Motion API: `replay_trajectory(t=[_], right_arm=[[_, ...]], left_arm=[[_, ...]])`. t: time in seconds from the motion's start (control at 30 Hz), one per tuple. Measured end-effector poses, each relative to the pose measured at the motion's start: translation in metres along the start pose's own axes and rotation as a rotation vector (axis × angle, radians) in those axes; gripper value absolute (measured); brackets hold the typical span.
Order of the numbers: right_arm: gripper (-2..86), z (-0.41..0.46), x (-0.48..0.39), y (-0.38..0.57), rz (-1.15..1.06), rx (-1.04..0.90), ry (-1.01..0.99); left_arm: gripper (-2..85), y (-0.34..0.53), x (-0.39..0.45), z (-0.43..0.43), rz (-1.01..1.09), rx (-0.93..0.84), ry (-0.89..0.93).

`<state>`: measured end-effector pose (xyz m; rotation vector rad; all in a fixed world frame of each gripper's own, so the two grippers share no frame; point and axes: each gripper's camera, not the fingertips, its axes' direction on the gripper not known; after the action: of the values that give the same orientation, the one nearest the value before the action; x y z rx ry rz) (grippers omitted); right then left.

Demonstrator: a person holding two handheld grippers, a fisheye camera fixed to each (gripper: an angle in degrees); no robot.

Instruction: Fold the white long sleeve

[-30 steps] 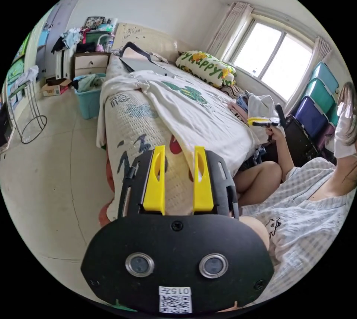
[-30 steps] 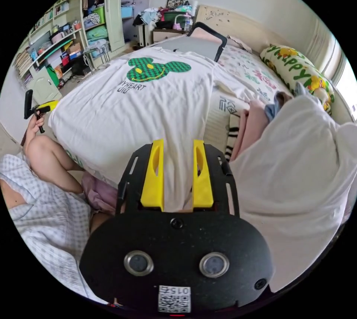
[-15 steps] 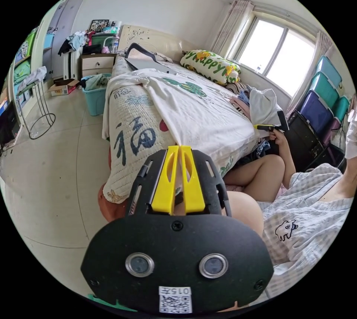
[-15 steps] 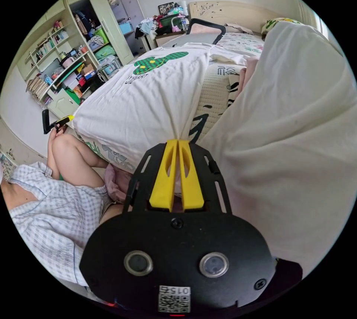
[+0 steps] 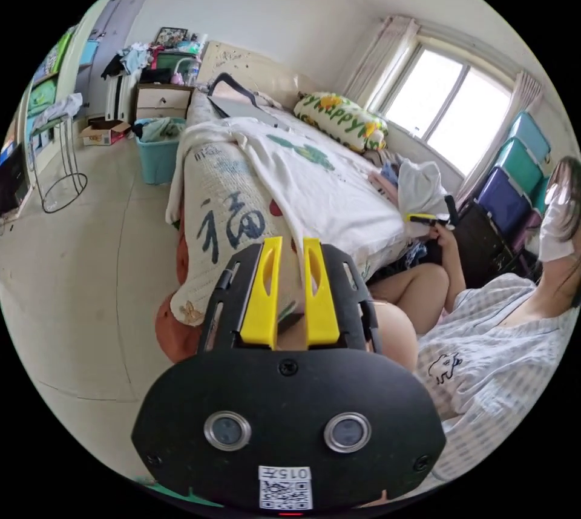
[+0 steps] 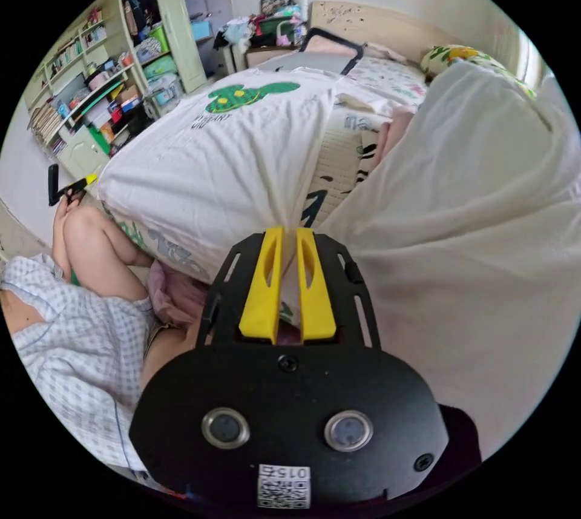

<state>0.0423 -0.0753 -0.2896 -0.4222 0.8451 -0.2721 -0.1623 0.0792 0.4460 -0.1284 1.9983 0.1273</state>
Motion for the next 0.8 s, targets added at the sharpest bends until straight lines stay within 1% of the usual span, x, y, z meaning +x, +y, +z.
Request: replay_trajectory(t=[0.03, 0.07, 0.13, 0.2, 0.27, 0.33, 0.37, 0.43, 0.47, 0.5, 0.57, 0.6, 0.7, 0.73, 0.8], right_arm=[[5.9, -0.015, 0.009, -0.003, 0.041, 0.088, 0.026], [5.2, -0.029, 0.017, -0.009, 0.036, 0.163, -0.013], [4.8, -0.04, 0.03, -0.03, 0.02, 0.207, -0.106], [5.7, -0.038, 0.039, -0.061, 0.005, 0.197, -0.159], [7.7, -0.016, 0.056, -0.108, 0.046, 0.14, -0.19], [9.5, 0.011, 0.07, -0.135, 0.11, 0.08, -0.205], [10.3, 0.032, 0.08, -0.148, 0.17, 0.045, -0.221], [10.9, 0.06, 0.091, -0.158, 0.229, 0.02, -0.257], [11.0, 0.076, 0.095, -0.161, 0.247, 0.01, -0.263], [11.0, 0.082, 0.096, -0.162, 0.248, 0.006, -0.254], [10.9, 0.106, 0.104, -0.169, 0.256, -0.084, -0.176], [10.8, 0.108, 0.106, -0.17, 0.248, -0.084, -0.183], [9.8, 0.108, 0.119, -0.168, 0.281, -0.071, -0.22], [9.3, 0.107, 0.121, -0.166, 0.257, -0.065, -0.22], [7.1, 0.106, 0.124, -0.161, 0.241, -0.044, -0.244]], left_arm=[[6.3, -0.011, -0.008, -0.013, -0.023, 0.084, 0.024], [6.4, -0.029, -0.015, -0.021, -0.032, 0.15, 0.033], [6.3, -0.066, -0.026, -0.019, -0.032, 0.182, 0.02], [6.4, -0.112, -0.04, 0.0, -0.085, 0.17, -0.001], [7.5, -0.173, -0.057, 0.045, -0.132, 0.092, -0.033], [8.7, -0.208, -0.072, 0.088, -0.18, 0.01, -0.03], [9.4, -0.222, -0.084, 0.115, -0.242, -0.035, -0.009], [10.6, -0.232, -0.097, 0.148, -0.295, -0.075, 0.012], [11.0, -0.233, -0.102, 0.163, -0.314, -0.085, -0.014], [11.2, -0.234, -0.104, 0.17, -0.313, -0.09, -0.031], [11.5, -0.234, -0.11, 0.192, -0.31, -0.126, -0.096], [11.4, -0.234, -0.112, 0.197, -0.311, -0.15, -0.093], [7.1, -0.241, -0.113, 0.204, -0.28, -0.174, -0.048], [2.9, -0.243, -0.114, 0.209, -0.267, -0.205, -0.012], [1.2, -0.244, -0.117, 0.217, -0.272, -0.241, -0.001]])
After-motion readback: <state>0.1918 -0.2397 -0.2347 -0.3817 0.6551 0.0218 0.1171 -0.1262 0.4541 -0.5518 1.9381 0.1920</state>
